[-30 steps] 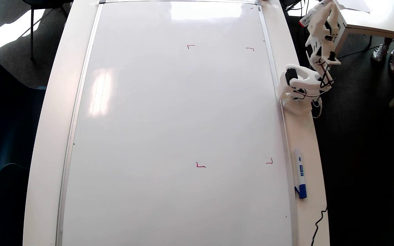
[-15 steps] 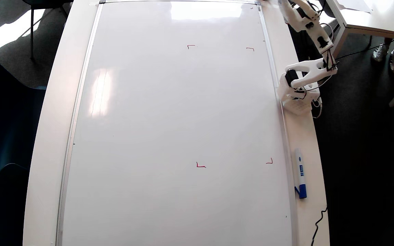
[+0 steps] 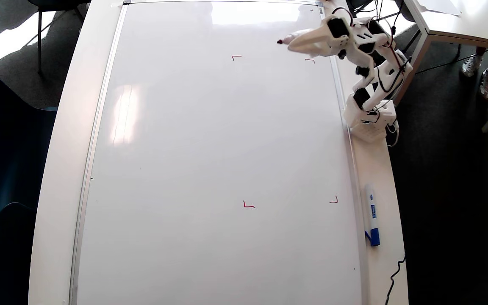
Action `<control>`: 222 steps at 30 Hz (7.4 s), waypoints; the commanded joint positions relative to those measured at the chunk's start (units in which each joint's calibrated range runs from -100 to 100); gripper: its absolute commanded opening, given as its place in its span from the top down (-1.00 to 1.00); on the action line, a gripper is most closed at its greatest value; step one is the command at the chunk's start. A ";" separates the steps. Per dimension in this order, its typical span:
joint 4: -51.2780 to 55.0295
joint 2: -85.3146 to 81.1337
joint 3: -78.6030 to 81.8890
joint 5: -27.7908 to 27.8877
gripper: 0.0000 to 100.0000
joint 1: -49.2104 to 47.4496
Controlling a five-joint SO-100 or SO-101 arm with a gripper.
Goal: Draw on a whiteboard a robot head using a pen attached to the gripper
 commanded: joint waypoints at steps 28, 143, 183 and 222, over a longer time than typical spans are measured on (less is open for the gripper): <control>22.59 57.55 -36.74 51.83 0.97 -7.19; 15.47 7.24 59.31 65.93 0.98 -6.97; 14.86 -3.41 73.47 82.93 0.98 39.52; 8.43 34.15 32.44 82.93 0.99 39.74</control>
